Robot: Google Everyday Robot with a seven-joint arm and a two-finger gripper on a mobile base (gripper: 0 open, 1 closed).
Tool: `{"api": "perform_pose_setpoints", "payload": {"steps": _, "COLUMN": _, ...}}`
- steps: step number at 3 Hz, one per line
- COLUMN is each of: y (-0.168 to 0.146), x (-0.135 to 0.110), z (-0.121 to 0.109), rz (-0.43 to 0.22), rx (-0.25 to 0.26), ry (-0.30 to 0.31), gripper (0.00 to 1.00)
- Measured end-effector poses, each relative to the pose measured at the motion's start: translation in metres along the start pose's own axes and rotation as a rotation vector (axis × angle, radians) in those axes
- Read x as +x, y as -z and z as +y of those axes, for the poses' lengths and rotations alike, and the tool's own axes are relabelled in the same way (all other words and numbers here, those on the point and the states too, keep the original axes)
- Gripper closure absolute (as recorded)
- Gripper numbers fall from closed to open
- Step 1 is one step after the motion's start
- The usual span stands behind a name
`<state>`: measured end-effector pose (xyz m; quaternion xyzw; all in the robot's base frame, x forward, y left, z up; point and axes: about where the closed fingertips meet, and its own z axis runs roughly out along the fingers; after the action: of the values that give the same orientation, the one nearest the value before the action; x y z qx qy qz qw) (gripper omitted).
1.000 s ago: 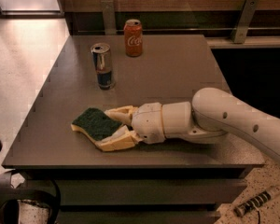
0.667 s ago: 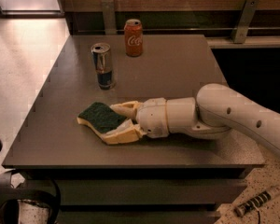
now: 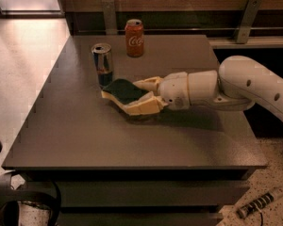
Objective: Move sponge near coke can
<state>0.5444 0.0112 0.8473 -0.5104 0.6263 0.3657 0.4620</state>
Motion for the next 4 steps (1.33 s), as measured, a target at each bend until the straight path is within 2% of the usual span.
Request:
{"api": "perform_pose_setpoints", "payload": {"steps": 1, "y": 0.028, "x": -0.012, "z": -0.036, "rz": 0.043, "rx": 0.056, "ry": -0.016, "gripper": 1.00}}
{"api": "perform_pose_setpoints", "payload": {"steps": 2, "y": 0.061, "x": -0.013, "z": -0.075, "rz": 0.098, "rx": 0.138, "ry": -0.036, "gripper": 1.00}}
{"api": "perform_pose_setpoints", "payload": {"steps": 3, "y": 0.079, "x": -0.003, "z": -0.098, "rz": 0.121, "rx": 0.184, "ry": -0.044, "gripper": 1.00}}
{"api": "perform_pose_setpoints", "payload": {"steps": 4, "y": 0.095, "x": 0.013, "z": -0.133, "rz": 0.129, "rx": 0.225, "ry": -0.055, "gripper": 1.00}}
